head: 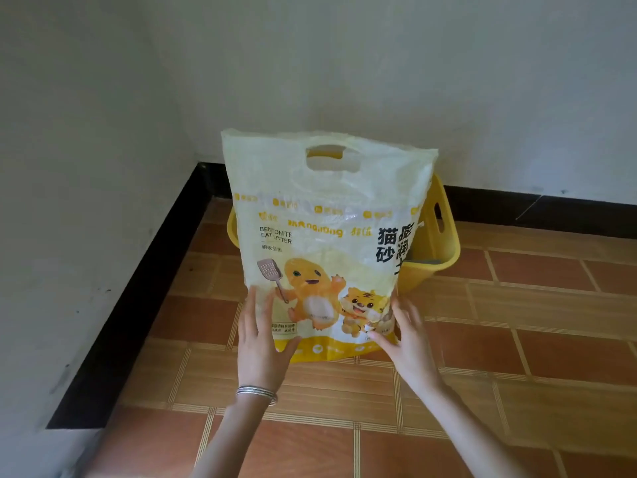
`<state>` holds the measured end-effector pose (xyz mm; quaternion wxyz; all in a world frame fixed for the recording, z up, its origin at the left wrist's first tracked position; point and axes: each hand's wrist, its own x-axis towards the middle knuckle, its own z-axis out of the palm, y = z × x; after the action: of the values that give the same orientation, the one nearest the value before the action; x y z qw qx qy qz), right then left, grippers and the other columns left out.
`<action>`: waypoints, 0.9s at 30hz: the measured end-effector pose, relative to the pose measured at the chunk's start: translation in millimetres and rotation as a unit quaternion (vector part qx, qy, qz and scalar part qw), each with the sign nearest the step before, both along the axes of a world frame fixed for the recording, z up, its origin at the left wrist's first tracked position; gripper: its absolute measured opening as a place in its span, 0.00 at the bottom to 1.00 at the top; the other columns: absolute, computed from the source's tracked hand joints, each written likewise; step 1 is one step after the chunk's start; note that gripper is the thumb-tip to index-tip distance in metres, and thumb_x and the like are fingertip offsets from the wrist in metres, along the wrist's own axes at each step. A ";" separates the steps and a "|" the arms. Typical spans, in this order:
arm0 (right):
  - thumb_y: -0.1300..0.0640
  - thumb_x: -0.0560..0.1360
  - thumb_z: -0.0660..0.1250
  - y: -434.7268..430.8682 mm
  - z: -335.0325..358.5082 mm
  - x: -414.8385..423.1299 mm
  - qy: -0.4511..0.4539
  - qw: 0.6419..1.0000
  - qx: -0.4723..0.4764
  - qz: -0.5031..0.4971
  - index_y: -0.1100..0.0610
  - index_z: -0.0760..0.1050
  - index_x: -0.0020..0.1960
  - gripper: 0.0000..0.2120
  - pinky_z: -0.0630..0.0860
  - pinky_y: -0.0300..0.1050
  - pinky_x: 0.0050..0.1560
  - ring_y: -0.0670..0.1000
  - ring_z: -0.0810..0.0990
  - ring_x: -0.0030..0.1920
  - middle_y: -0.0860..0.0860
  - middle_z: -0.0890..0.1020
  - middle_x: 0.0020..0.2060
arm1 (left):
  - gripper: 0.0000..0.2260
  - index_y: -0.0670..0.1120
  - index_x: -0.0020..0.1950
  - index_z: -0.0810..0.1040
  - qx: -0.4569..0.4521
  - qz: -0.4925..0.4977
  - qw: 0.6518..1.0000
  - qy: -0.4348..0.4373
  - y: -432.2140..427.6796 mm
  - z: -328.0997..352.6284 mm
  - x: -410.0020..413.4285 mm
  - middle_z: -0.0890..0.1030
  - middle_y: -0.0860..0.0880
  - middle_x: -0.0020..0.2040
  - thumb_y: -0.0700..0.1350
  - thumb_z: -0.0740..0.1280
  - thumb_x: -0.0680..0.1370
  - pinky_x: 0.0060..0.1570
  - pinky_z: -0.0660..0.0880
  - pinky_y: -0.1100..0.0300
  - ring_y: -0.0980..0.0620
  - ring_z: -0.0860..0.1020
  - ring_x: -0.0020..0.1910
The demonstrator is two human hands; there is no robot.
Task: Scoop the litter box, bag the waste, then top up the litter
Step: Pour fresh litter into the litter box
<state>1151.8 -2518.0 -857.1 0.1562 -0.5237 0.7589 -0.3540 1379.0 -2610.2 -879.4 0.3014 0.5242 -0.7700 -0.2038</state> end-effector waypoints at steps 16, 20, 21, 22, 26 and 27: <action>0.55 0.69 0.73 -2.9 -24.5 10.6 -0.033 0.998 -0.044 -0.003 0.57 0.74 0.58 0.19 0.67 0.30 0.52 0.44 0.72 0.51 0.49 0.73 0.52 | 0.41 0.46 0.72 0.60 0.136 0.009 0.990 0.032 5.2 -6.8 -13.7 0.69 0.49 0.69 0.49 0.77 0.66 0.40 0.74 0.57 0.47 0.71 0.65; 0.50 0.67 0.74 1.6 -32.5 10.4 -0.062 0.998 -0.005 -0.009 0.54 0.69 0.66 0.30 0.63 0.25 0.55 0.37 0.68 0.56 0.49 0.73 0.56 | 0.29 0.48 0.66 0.69 0.105 0.075 0.986 0.107 3.6 -13.2 -18.7 0.74 0.53 0.62 0.44 0.76 0.68 0.43 0.76 0.55 0.49 0.75 0.58; 0.50 0.67 0.74 1.7 -35.1 9.8 -0.071 0.997 -0.003 -0.013 0.54 0.67 0.68 0.33 0.62 0.25 0.56 0.35 0.67 0.58 0.48 0.73 0.58 | 0.26 0.47 0.63 0.72 0.103 0.100 0.980 0.141 1.5 -15.4 -19.9 0.75 0.54 0.59 0.43 0.76 0.68 0.44 0.76 0.56 0.50 0.76 0.55; 0.51 0.66 0.75 1.5 -37.1 9.5 -0.083 0.996 0.001 -0.016 0.54 0.65 0.69 0.35 0.62 0.26 0.58 0.34 0.65 0.59 0.48 0.72 0.59 | 0.23 0.46 0.61 0.74 0.099 0.120 0.974 0.165 -0.3 -18.2 -21.1 0.76 0.53 0.56 0.42 0.76 0.68 0.44 0.75 0.57 0.51 0.77 0.52; 0.53 0.65 0.77 -0.1 -42.6 7.8 -0.108 0.994 0.029 -0.022 0.51 0.59 0.73 0.42 0.60 0.23 0.57 0.27 0.59 0.59 0.49 0.67 0.59 | 0.13 0.45 0.51 0.79 0.086 0.163 0.967 0.176 -2.8 -27.1 -25.4 0.79 0.51 0.46 0.42 0.75 0.69 0.37 0.70 0.67 0.53 0.77 0.42; 0.54 0.66 0.76 -0.3 -42.8 7.6 -0.112 0.993 0.033 -0.026 0.50 0.57 0.73 0.42 0.61 0.22 0.55 0.26 0.59 0.58 0.50 0.67 0.58 | 0.09 0.45 0.48 0.80 0.082 0.175 0.964 0.180 -3.6 -26.6 -25.8 0.80 0.51 0.44 0.41 0.74 0.70 0.35 0.71 0.66 0.52 0.78 0.40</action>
<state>1159.4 -2518.3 -899.9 0.2479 -0.4555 0.7615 -0.3888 1353.2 -2613.9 -906.0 0.4218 0.6281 -0.5800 -0.3019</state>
